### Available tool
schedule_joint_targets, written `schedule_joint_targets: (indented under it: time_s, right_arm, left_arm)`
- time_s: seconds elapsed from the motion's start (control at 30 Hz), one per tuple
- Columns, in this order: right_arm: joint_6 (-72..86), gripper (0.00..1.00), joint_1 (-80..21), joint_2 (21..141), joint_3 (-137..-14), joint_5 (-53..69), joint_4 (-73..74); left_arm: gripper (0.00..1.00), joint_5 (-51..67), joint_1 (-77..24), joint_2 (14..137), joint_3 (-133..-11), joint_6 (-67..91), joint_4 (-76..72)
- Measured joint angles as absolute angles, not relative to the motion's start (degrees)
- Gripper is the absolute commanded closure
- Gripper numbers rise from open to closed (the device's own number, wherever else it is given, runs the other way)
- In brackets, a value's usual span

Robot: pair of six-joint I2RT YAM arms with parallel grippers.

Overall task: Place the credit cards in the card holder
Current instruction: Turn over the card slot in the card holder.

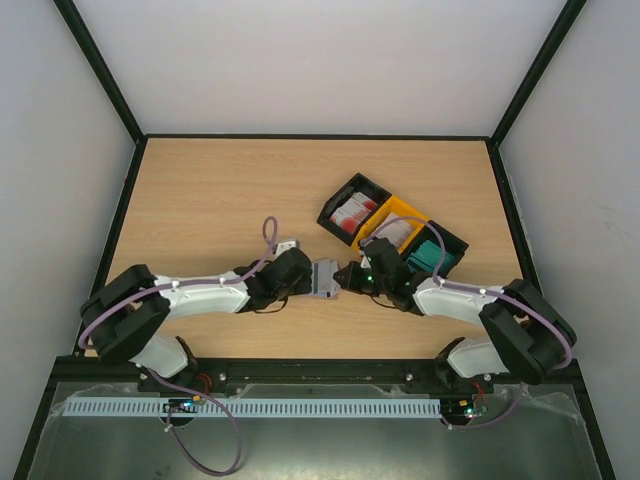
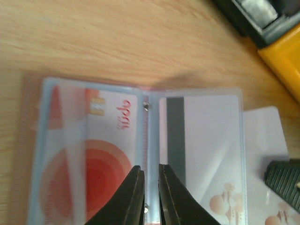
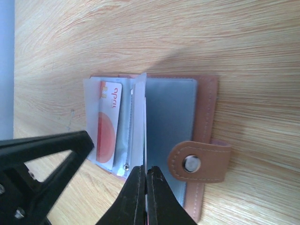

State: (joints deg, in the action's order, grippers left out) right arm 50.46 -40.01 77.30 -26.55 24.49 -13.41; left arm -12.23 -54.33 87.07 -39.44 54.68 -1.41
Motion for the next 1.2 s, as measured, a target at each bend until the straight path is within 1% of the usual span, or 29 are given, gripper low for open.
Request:
schedule_joint_targets:
  time_s: [0.13,0.27,0.37,0.47,0.57,0.67,0.8,1.03,1.13,1.2]
  right_arm:
    - [51.5,0.98,-41.5,78.5,-27.1,24.8,-15.0]
    - [52.8,0.98,-44.2,80.5,-28.8,24.2,-17.1]
    - [54.4,0.98,-46.4,82.7,-29.7,23.0,-19.6]
    - [55.7,0.98,-47.9,85.6,-30.2,21.8,-21.6]
    - [56.6,0.98,-48.6,88.3,-30.6,20.6,-22.6]
    - [57.3,0.98,-48.8,89.0,-30.6,19.8,-22.9]
    - [57.5,0.98,-48.9,87.2,-31.2,17.6,-21.9]
    - [57.0,0.98,-49.1,82.7,-33.6,14.2,-18.7]
    - [57.0,0.98,-49.1,82.6,-33.6,14.2,-18.3]
    - [57.0,0.98,-49.1,82.6,-33.6,14.4,-18.3]
  left_arm:
    - [0.83,-14.3,-52.4,82.9,-38.1,54.7,0.1]
    - [0.77,-16.2,-49.8,77.9,-36.2,54.6,2.1]
    - [0.7,-17.0,-47.6,75.0,-35.0,54.4,3.2]
    - [0.58,-17.2,-45.2,72.4,-33.4,54.2,4.0]
    - [0.52,-16.3,-43.0,69.9,-30.8,54.0,4.2]
    - [0.53,-13.6,-40.6,68.0,-27.8,53.6,3.6]
    - [0.54,-9.6,-38.7,67.2,-24.6,52.9,2.3]
    - [0.54,-3.0,-38.2,68.1,-24.3,50.7,-0.8]
    - [0.57,0.5,-38.2,68.8,-24.2,49.8,-3.4]
    - [0.63,2.6,-38.2,69.3,-24.2,49.1,-5.2]
